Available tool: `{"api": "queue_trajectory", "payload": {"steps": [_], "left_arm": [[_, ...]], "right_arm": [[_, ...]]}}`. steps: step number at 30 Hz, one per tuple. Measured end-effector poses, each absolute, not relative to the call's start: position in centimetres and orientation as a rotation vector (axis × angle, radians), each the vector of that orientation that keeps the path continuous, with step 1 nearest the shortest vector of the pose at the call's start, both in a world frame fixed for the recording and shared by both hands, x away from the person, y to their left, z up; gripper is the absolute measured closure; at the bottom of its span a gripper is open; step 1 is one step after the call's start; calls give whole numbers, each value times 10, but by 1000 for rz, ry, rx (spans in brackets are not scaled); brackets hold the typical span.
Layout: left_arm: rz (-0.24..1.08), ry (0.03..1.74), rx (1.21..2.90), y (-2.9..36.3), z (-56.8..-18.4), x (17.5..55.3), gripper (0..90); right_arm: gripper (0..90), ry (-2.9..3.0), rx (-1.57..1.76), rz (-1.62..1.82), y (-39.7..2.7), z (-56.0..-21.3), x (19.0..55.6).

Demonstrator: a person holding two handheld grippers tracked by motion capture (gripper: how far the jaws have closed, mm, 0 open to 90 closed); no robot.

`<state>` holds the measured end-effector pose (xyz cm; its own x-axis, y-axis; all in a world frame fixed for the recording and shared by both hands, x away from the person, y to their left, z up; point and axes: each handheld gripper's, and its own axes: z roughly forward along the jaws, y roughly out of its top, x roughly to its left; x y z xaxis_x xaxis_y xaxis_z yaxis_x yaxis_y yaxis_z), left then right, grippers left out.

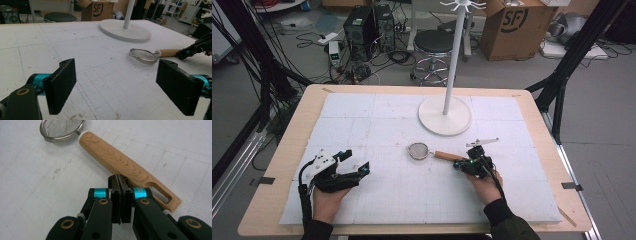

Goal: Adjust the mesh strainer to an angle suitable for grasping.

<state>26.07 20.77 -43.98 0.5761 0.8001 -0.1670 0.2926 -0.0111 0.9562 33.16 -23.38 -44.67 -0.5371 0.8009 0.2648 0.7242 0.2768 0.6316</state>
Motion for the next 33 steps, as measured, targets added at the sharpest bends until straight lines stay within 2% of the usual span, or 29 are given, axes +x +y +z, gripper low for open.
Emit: {"api": "queue_trajectory", "payload": {"steps": [25, 33], "left_arm": [[512, 947, 1594, 206, -441, 261, 171], [511, 948, 1596, 204, -442, 262, 172]], "right_arm": [[899, 2274, 1587, 1161, -258, -452, 364], [900, 2317, 1513, 1181, -235, -444, 360]]}}
